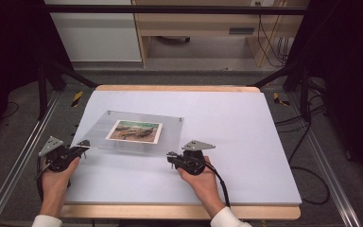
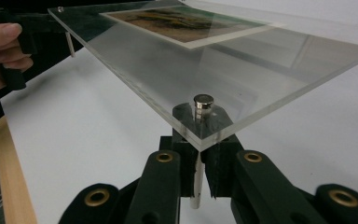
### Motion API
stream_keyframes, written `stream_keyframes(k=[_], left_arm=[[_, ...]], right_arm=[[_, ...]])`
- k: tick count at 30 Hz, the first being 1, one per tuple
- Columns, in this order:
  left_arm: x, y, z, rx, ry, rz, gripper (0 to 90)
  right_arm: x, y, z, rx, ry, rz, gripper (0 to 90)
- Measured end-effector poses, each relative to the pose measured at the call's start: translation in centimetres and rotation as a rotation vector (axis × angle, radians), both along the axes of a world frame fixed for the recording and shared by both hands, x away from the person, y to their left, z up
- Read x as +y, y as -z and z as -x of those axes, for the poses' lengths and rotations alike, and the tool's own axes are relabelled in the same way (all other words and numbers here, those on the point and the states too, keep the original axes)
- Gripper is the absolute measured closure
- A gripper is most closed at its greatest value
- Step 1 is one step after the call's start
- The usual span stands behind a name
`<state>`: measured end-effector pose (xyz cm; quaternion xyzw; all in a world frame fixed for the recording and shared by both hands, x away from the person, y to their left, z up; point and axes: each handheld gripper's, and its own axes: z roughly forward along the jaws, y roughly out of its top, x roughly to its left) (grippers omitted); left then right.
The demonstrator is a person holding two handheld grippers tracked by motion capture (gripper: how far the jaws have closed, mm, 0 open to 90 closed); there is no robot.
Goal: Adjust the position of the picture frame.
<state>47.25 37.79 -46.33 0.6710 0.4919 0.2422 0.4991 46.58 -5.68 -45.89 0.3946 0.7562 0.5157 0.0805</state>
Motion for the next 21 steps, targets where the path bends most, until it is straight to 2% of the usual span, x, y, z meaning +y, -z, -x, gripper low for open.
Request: stream_keyframes(k=[6, 9, 11, 14, 17, 21], left_arm=[[-0.1, -0.3, 0.1, -0.001, 0.002, 0.014, 84.1], [-0.1, -0.5, 0.2, -0.001, 0.005, 0.019, 84.1], [-0.1, -0.5, 0.3, 0.004, 0.006, 0.006, 84.1], [-0.1, -0.4, 0.2, 0.013, 0.014, 0.000, 83.9], [0.0, -0.4, -0.1, 0.008, 0.022, -0.029, 81.0], [-0.2, 0.0, -0.7, 0.010, 0.025, -0.022, 76.3]], right_arm=[[0.6, 0.4, -0.1, -0.068, 0.026, 0.001, 80.5], [0.5, 0.4, -0.3, -0.082, 0.038, -0.005, 81.2], [0.6, 0.3, -0.3, -0.089, 0.031, 0.005, 83.9], [0.6, 0.3, -0.3, -0.079, 0.032, 0.006, 84.2], [0.7, 0.3, -0.3, -0.069, 0.033, 0.016, 84.3], [0.8, 0.2, -0.2, -0.062, 0.042, 0.029, 84.3]])
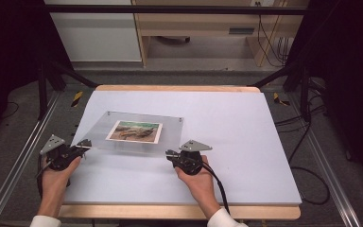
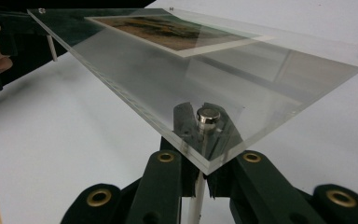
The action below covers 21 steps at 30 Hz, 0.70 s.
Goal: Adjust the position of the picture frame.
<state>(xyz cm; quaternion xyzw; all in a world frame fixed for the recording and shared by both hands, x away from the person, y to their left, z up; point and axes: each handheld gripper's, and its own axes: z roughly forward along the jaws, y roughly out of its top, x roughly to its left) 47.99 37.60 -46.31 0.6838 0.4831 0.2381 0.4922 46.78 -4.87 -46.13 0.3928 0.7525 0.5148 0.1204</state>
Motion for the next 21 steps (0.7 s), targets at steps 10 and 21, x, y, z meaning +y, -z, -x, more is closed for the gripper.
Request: stream_keyframes(k=[10, 21], left_arm=[[-0.5, -0.6, -0.2, 0.015, 0.002, 0.023, 83.7], [-0.8, -1.7, 0.3, -0.002, 0.011, 0.031, 83.8]], right_arm=[[0.0, -1.0, 0.4, -0.015, 0.062, 0.058, 78.1], [-0.1, -1.7, 0.7, -0.059, 0.092, 0.049, 83.0]])
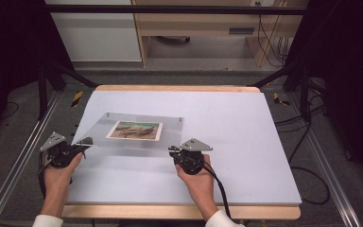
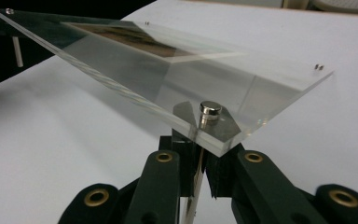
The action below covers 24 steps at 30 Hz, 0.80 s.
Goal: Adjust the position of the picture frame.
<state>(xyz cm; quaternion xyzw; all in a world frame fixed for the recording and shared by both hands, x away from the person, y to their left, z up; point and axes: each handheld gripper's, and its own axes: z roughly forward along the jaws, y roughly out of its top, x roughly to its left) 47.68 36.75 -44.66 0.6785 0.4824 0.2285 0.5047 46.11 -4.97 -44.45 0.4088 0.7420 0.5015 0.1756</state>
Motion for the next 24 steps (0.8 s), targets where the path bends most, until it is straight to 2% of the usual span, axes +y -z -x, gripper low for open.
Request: stream_keyframes(k=[1, 2, 5, 9, 11, 15, 24], left_arm=[[0.0, 0.0, 0.0, 0.000, 0.000, 0.000, 83.8], [-0.1, -0.2, 0.2, -0.005, 0.003, -0.018, 83.8], [-0.4, -0.8, 0.7, -0.004, 0.005, -0.019, 84.0], [-0.7, -1.3, 1.3, 0.005, -0.006, 0.005, 84.0], [-0.7, -1.4, 1.4, 0.003, -0.008, 0.009, 84.0], [-1.0, -2.0, 1.9, -0.020, -0.016, 0.015, 84.0], [-1.8, -2.5, 2.2, -0.038, -0.019, 0.020, 84.0]], right_arm=[[0.0, 0.0, 0.0, 0.000, 0.000, 0.000, 83.0], [-0.1, -0.2, 0.0, -0.009, 0.003, 0.003, 82.8], [-0.6, -0.9, 0.0, -0.024, 0.005, -0.001, 82.3], [-0.9, -1.9, 0.2, -0.059, 0.000, 0.014, 81.7], [-1.0, -2.0, 0.2, -0.062, -0.003, 0.015, 81.8], [-1.2, -2.8, 0.4, -0.085, -0.009, 0.016, 81.8], [-2.0, -3.6, 0.5, -0.098, -0.008, 0.014, 81.9]])
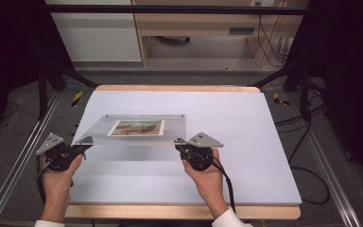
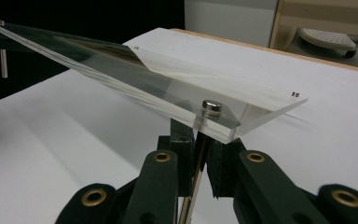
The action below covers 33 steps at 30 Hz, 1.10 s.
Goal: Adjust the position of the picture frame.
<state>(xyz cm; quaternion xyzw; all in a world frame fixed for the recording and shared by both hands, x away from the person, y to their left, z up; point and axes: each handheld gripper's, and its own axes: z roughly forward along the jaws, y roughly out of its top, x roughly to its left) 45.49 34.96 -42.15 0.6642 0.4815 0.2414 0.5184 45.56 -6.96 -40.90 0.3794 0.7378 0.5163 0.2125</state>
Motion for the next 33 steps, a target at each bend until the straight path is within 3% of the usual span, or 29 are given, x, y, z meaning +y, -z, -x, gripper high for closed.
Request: stream_keyframes(k=[33], left_arm=[[-1.8, -1.4, 0.9, -0.049, -0.009, 0.010, 84.0]], right_arm=[[-1.7, -1.1, 0.0, 0.000, 0.008, -0.010, 81.8]])
